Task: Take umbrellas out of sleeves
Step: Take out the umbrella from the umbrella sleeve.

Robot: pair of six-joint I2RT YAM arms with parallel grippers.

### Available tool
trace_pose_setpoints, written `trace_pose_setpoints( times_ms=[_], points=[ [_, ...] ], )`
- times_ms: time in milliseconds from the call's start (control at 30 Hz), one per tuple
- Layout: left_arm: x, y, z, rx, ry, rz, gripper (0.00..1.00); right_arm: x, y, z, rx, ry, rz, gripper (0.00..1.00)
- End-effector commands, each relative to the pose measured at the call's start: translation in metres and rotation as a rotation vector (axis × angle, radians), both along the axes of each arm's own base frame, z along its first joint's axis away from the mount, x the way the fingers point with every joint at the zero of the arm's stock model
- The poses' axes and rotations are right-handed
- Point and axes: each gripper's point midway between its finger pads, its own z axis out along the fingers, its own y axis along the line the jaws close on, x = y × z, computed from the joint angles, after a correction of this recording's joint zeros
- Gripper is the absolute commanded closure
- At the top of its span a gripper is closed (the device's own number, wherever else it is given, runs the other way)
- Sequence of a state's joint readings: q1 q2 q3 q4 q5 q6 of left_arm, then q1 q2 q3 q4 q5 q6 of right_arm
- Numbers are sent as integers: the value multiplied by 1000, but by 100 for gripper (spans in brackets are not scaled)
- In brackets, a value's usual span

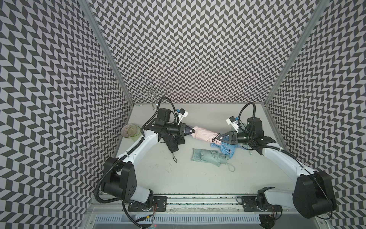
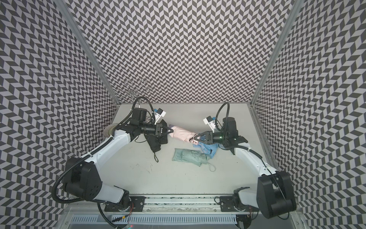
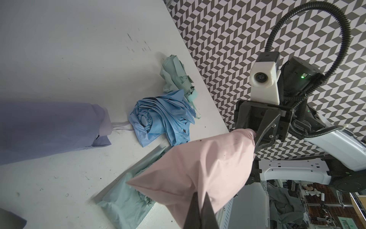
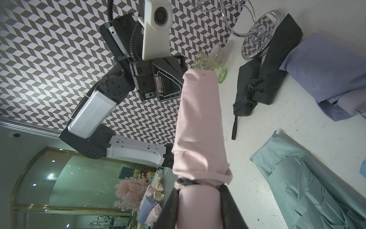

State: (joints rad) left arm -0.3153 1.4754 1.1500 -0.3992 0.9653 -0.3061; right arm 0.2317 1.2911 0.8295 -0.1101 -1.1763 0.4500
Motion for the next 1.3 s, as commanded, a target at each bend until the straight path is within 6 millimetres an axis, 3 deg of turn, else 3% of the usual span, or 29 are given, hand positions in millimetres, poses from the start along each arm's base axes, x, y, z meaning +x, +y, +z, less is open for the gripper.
trace_pose_setpoints(
  times_ms=[0, 133, 367, 500, 733, 933, 1267],
  points=[
    [20, 14, 1, 98, -50, 101, 100, -1, 3, 19, 23, -108, 39, 100],
    [32, 27, 8, 158, -117, 190, 100, 2, 2, 14, -4, -101, 29, 100],
    [45, 41, 5, 212, -124, 277, 100, 8, -4, 14, -43, -108, -5, 100],
    [53, 56, 8, 243, -143, 351, 100, 20, -22, 11, -112, -95, -94, 100],
    [56, 55, 14, 213, -143, 352, 100, 33, -53, 18, -234, -118, -270, 100],
    [56, 52, 17, 200, -139, 340, 100, 38, -71, 44, -288, -197, -390, 100],
    [54, 49, 19, 188, -139, 326, 100, 51, -99, 106, -340, -353, -582, 100]
  ],
)
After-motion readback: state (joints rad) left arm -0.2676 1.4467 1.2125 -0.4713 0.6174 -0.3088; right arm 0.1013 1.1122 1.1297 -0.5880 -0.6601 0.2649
